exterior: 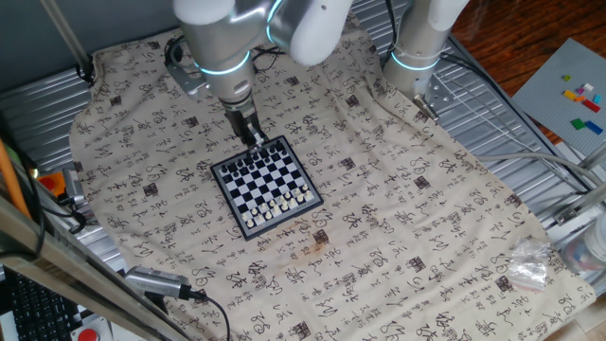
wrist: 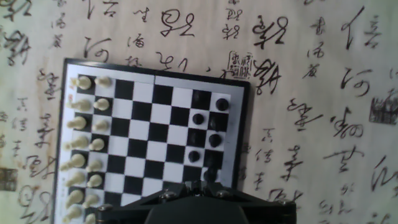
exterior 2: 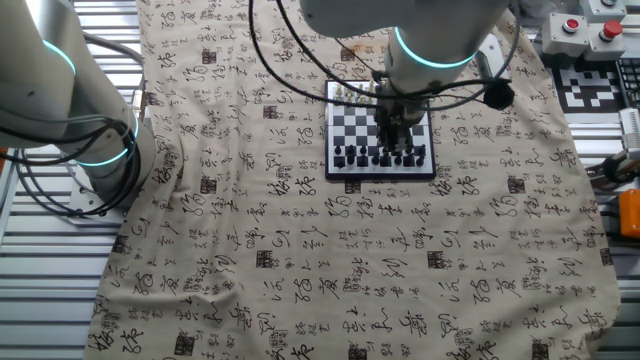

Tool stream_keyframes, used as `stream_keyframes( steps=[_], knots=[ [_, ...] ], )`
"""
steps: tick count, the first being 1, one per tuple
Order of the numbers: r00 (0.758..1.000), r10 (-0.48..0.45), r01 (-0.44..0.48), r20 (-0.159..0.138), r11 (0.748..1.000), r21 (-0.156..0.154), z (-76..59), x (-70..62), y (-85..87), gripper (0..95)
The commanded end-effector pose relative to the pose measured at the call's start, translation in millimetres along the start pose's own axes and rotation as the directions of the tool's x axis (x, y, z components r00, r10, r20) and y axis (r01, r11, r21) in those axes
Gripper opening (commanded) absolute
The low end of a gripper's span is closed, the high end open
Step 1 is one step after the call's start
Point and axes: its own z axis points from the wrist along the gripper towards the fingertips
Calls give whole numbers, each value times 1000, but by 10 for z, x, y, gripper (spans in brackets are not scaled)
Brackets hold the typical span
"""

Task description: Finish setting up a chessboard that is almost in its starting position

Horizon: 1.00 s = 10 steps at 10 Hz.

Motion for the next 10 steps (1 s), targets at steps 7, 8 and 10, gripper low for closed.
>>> stream_keyframes(
  steps=[7,8,10],
  knots=[
    [1000,11,-11,6,1000,7,182,-34,91,0],
    [1000,11,-11,8,1000,7,200,-27,86,0],
    [1000,11,-11,11,1000,7,229,-12,81,0]
  ],
)
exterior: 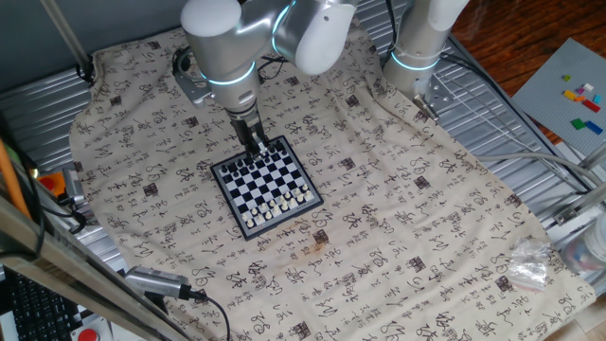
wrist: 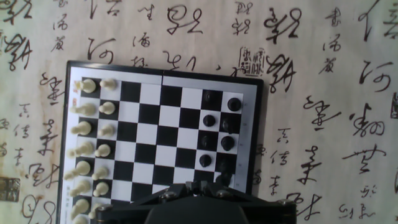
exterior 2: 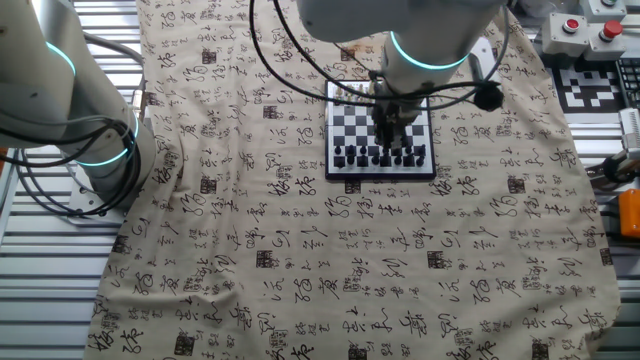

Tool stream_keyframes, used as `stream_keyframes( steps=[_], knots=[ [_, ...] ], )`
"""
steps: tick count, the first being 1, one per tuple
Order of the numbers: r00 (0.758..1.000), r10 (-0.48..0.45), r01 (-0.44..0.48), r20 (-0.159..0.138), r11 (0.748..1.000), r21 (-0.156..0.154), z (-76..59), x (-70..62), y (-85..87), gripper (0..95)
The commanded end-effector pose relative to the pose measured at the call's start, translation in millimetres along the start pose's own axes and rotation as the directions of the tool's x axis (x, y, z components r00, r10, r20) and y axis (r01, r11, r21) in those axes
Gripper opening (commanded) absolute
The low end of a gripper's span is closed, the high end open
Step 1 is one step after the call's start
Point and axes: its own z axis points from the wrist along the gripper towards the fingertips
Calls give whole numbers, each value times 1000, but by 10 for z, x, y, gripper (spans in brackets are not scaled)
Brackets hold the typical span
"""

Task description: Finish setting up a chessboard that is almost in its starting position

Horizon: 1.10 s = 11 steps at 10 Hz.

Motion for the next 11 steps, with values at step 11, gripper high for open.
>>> stream_keyframes(
  steps=[11],
  knots=[
    [1000,0,0,13,1000,1,188,67,-32,0]
  ],
)
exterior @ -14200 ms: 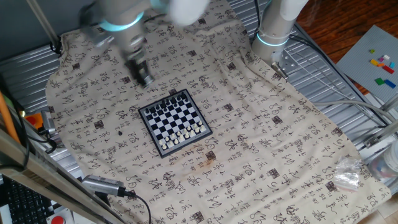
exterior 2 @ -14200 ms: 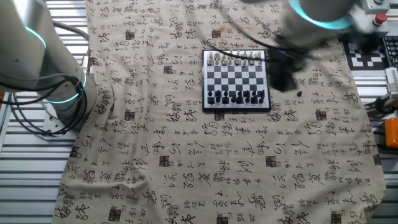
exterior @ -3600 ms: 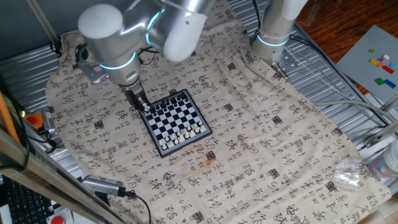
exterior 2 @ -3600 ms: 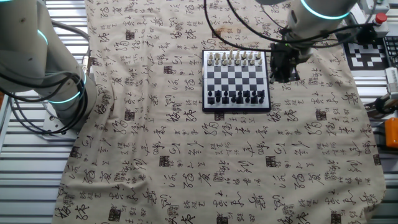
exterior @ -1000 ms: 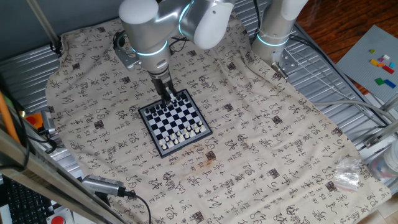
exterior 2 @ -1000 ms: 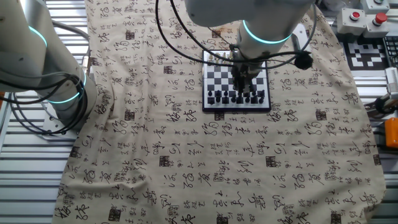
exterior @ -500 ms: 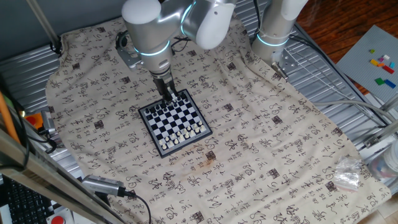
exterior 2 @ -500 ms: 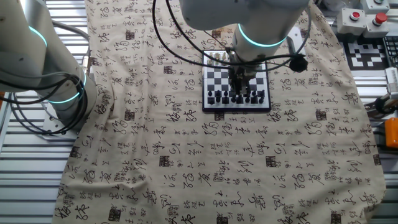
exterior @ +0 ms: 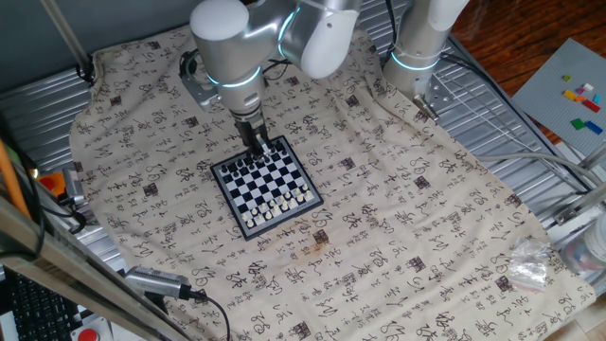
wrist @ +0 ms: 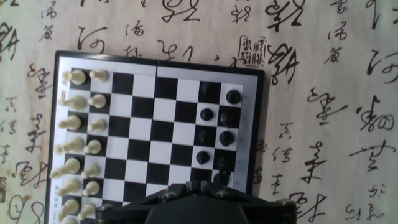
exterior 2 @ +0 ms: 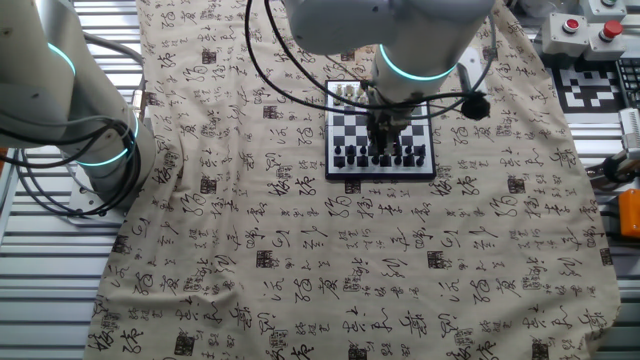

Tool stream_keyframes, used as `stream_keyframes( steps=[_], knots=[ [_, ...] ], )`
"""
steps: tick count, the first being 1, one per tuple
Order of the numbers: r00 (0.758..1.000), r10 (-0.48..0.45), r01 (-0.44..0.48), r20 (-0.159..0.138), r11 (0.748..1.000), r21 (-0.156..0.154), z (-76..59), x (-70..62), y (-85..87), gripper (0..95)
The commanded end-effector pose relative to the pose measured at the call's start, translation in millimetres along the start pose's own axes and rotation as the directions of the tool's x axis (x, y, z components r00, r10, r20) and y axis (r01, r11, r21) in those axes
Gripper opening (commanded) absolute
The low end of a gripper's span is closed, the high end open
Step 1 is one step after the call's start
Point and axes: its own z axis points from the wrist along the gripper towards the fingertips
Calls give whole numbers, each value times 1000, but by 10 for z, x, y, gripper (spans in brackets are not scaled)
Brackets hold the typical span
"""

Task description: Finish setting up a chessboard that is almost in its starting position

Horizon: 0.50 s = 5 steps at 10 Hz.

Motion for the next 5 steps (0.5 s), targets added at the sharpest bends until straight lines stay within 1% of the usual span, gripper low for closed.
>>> stream_keyframes(
  steps=[1,5],
  knots=[
    [1000,2,-2,2,1000,-1,14,0,4,0],
    [1000,2,-2,6,1000,1,53,3,4,0]
  ],
)
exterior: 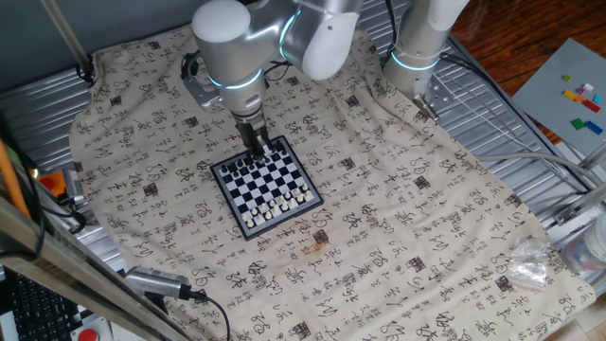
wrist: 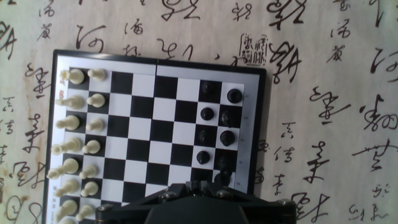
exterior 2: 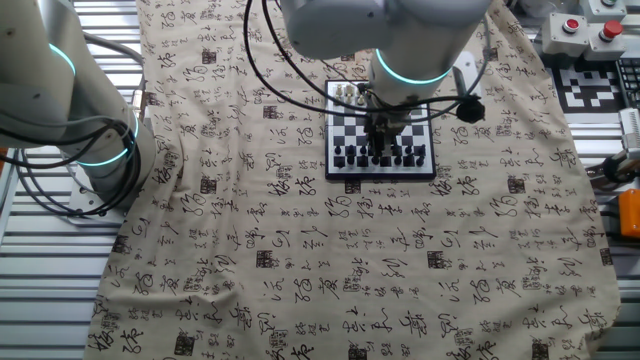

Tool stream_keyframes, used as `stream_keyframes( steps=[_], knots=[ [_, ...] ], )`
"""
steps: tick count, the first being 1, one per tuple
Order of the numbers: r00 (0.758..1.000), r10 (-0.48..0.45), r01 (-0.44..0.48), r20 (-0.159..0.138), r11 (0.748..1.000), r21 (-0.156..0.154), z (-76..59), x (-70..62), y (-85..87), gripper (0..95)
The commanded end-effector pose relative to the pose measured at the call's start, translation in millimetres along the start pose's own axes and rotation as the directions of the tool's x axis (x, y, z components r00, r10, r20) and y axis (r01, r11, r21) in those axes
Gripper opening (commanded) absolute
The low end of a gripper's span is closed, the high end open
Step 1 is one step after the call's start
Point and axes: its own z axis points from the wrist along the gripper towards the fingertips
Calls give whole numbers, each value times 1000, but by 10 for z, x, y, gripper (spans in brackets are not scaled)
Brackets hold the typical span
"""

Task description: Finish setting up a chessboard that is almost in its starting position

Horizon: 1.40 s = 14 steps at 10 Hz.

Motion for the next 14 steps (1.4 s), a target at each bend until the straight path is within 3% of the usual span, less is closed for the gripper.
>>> stream_keyframes(
  steps=[1,14],
  knots=[
    [1000,-1,1,0,1000,1,0,-3,-2,0],
    [1000,-7,7,12,1000,2,45,-8,-11,0]
  ],
)
